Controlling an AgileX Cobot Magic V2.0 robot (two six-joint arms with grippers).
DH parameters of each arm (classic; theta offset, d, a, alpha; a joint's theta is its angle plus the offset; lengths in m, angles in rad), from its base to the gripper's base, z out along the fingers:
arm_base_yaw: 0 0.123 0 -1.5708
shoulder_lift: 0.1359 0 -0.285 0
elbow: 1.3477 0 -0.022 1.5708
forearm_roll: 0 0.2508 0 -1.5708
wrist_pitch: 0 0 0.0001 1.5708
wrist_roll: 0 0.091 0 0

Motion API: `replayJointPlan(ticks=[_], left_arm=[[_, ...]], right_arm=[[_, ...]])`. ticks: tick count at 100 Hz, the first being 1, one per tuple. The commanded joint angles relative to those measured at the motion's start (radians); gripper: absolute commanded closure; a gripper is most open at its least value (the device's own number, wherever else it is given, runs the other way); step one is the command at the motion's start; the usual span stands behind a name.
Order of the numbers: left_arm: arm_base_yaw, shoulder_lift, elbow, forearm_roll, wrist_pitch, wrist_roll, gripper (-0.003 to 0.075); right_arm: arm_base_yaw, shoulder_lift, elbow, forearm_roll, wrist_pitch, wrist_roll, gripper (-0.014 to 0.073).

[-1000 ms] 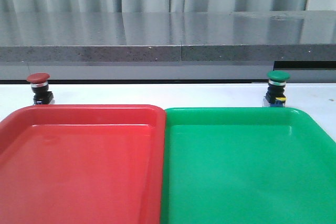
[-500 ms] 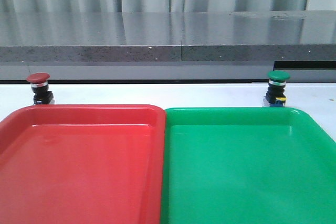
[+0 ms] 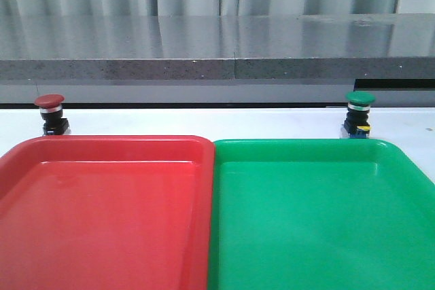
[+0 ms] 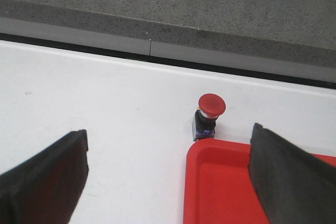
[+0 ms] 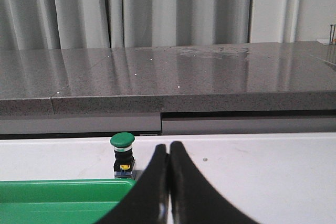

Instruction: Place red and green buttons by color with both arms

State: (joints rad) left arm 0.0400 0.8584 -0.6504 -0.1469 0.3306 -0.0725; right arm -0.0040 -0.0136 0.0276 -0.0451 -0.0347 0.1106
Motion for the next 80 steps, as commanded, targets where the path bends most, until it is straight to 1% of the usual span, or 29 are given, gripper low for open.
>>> replayJointPlan(ticks=[1, 11, 19, 41, 50, 55, 80], left_arm=[[-0.008, 0.051, -0.083, -0.042, -0.068, -0.007, 0.0114], [-0.016, 0.122, -0.155, -0.061, -0.047, -0.001, 0.0114], [-0.04, 0.182, -0.221, -0.061, -0.012, 0.041, 0.0114], [-0.114, 0.355, -0.432, -0.061, 0.157, 0.05, 0.0114], [-0.122, 0.438, -0.52, -0.059, 0.226, 0.053, 0.0114], [-0.123, 0.496, -0.579, -0.059, 0.271, 0.081, 0.0114], [-0.123, 0.693, -0.762, -0.059, 0.437, 0.081, 0.0114]], right_arm=[[-0.005, -0.019, -0.019, -0.009, -0.083, -0.004, 0.0658], [-0.005, -0.019, -0.019, -0.009, -0.083, -0.004, 0.0658], [-0.005, -0.019, -0.019, -0.009, -0.083, -0.004, 0.0658], [-0.005, -0.019, -0.019, -0.009, -0.083, -0.004, 0.0658], [-0.005, -0.019, -0.019, -0.009, -0.083, -0.004, 0.0658], [-0.005, -0.019, -0.019, -0.009, -0.083, -0.004, 0.0658], [-0.005, -0.019, -0.019, -0.009, -0.083, -0.004, 0.0658]])
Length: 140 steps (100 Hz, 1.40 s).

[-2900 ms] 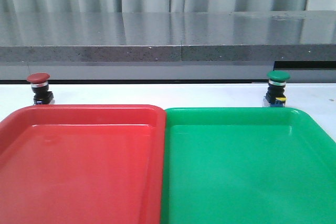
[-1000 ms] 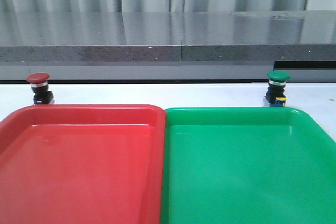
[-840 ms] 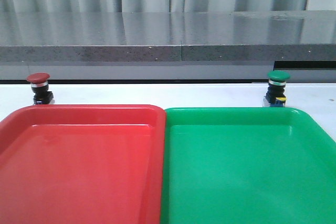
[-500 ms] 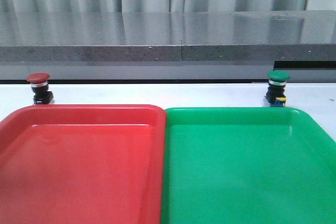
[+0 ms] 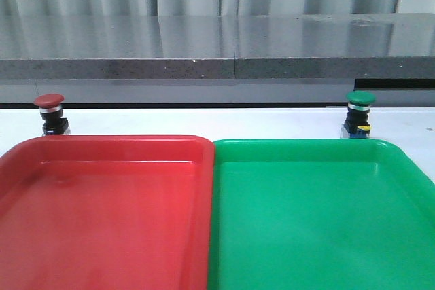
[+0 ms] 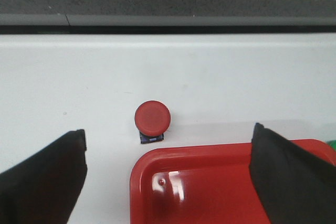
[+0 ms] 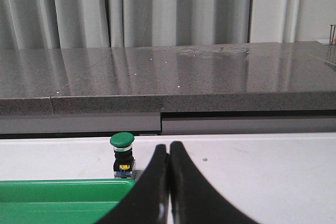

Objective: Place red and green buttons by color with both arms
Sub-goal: 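Lower the left gripper over the red push-button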

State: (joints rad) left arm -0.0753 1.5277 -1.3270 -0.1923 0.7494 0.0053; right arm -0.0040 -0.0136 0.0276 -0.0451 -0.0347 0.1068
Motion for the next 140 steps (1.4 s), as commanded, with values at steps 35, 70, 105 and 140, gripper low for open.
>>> replayJointPlan(ticks=[35, 70, 105, 140], left_arm=[[-0.009, 0.258, -0.247, -0.011, 0.143, 0.007, 0.0114], [-0.009, 0.395, -0.292, 0.012, 0.147, 0.007, 0.0114], [-0.01, 0.447, -0.296, 0.01, 0.138, 0.007, 0.0114], [-0.01, 0.447, -0.296, 0.005, 0.09, 0.007, 0.0411]], right_arm=[[-0.005, -0.019, -0.019, -0.009, -0.084, -0.001, 0.0658], [-0.005, -0.019, -0.019, -0.009, -0.084, -0.001, 0.0658], [-0.005, -0.019, -0.019, -0.009, -0.084, -0.001, 0.0658], [-0.005, -0.019, -0.019, -0.009, -0.084, -0.001, 0.0658]])
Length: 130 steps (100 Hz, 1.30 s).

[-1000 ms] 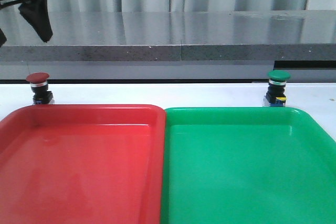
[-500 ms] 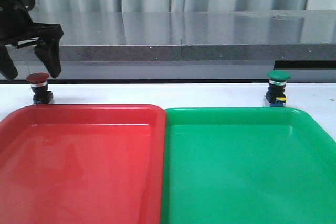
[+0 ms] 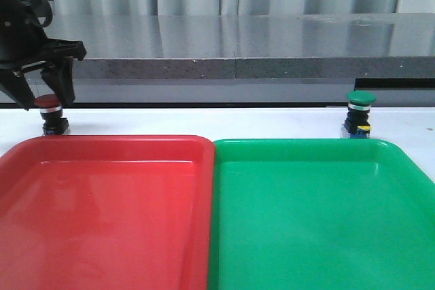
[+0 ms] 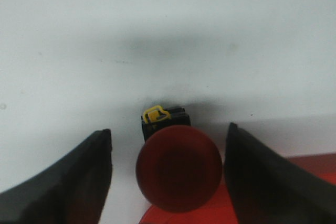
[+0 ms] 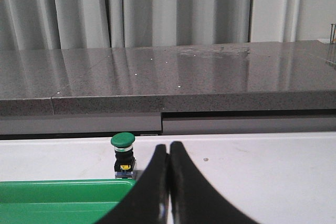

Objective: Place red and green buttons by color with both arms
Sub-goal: 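Lower the left gripper over the red push-button, then close the left gripper on the red button and lift it, then carry the red button with the left gripper into the red tray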

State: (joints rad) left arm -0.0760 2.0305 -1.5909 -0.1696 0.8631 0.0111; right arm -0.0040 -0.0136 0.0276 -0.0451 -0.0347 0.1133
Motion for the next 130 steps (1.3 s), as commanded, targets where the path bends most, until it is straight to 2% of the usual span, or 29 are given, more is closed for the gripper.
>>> replayJointPlan(ticks=[1, 18, 44, 79, 101, 130], left_arm=[[-0.009, -0.056, -0.032, -0.017, -0.023, 0.001, 0.0418], [-0.009, -0.056, -0.032, -0.019, -0.022, 0.001, 0.0568], [-0.009, -0.064, -0.036, -0.028, -0.019, 0.001, 0.0678], [-0.017, -0.181, -0.075, -0.033, -0.029, -0.011, 0.0693], [-0.042, -0.255, -0.069, -0.04, 0.025, -0.061, 0.0693], [-0.133, -0.355, 0.061, -0.038, -0.017, -0.068, 0.0694]], right_arm=[[-0.005, -0.019, -0.019, -0.009, -0.084, -0.007, 0.0658], [-0.005, -0.019, -0.019, -0.009, -0.084, -0.007, 0.0658], [-0.005, -0.019, -0.019, -0.009, -0.084, -0.007, 0.0658], [-0.005, -0.019, -0.019, -0.009, -0.084, -0.007, 0.0658], [-0.005, -0.019, -0.019, -0.009, -0.084, -0.007, 0.0658], [-0.005, -0.019, -0.019, -0.009, -0.084, -0.007, 0.0658]])
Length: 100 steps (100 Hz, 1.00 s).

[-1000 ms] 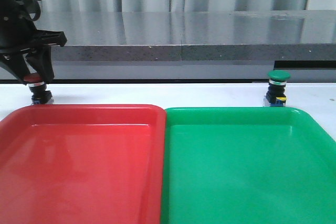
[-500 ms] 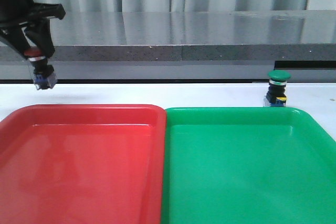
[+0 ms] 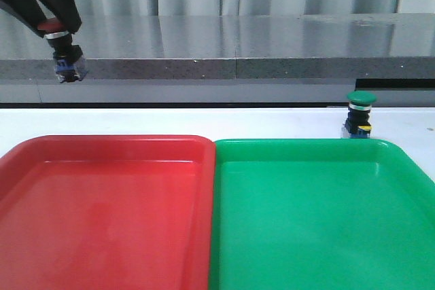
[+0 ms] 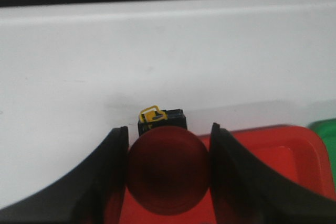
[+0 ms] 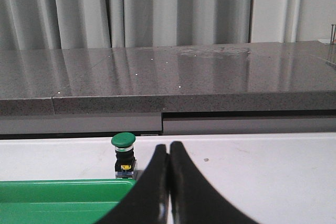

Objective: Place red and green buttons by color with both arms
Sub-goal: 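Carry the red button with the left gripper into the red tray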

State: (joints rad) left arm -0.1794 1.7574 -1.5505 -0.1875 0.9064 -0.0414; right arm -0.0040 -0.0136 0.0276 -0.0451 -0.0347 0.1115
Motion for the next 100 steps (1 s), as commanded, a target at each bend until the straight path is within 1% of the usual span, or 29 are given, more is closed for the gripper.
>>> replayJointPlan(ticks=[1, 10, 38, 46, 53, 66, 100], left_arm=[[-0.032, -0.085, 0.026, -0.02, -0.068, -0.019, 0.0693], [-0.06, -0.123, 0.102, -0.02, -0.122, -0.058, 0.0693], [-0.164, -0.209, 0.342, -0.018, -0.223, -0.127, 0.0693], [-0.186, -0.212, 0.391, -0.018, -0.229, -0.15, 0.0693], [-0.208, -0.212, 0.417, -0.018, -0.237, -0.15, 0.0694], [-0.222, -0.212, 0.46, -0.02, -0.3, -0.15, 0.0693], [-0.222, -0.18, 0.486, -0.02, -0.3, -0.15, 0.0693]], right_arm=[[-0.005, -0.019, -0.019, -0.009, -0.084, -0.005, 0.0658], [-0.005, -0.019, -0.019, -0.009, -0.084, -0.005, 0.0658], [-0.005, -0.019, -0.019, -0.009, -0.084, -0.005, 0.0658], [-0.005, -0.019, -0.019, -0.009, -0.084, -0.005, 0.0658], [-0.005, -0.019, -0.019, -0.009, -0.084, -0.005, 0.0658], [-0.005, -0.019, -0.019, -0.009, -0.084, -0.005, 0.0658], [-0.005, -0.019, -0.019, -0.009, -0.084, -0.005, 0.0658]])
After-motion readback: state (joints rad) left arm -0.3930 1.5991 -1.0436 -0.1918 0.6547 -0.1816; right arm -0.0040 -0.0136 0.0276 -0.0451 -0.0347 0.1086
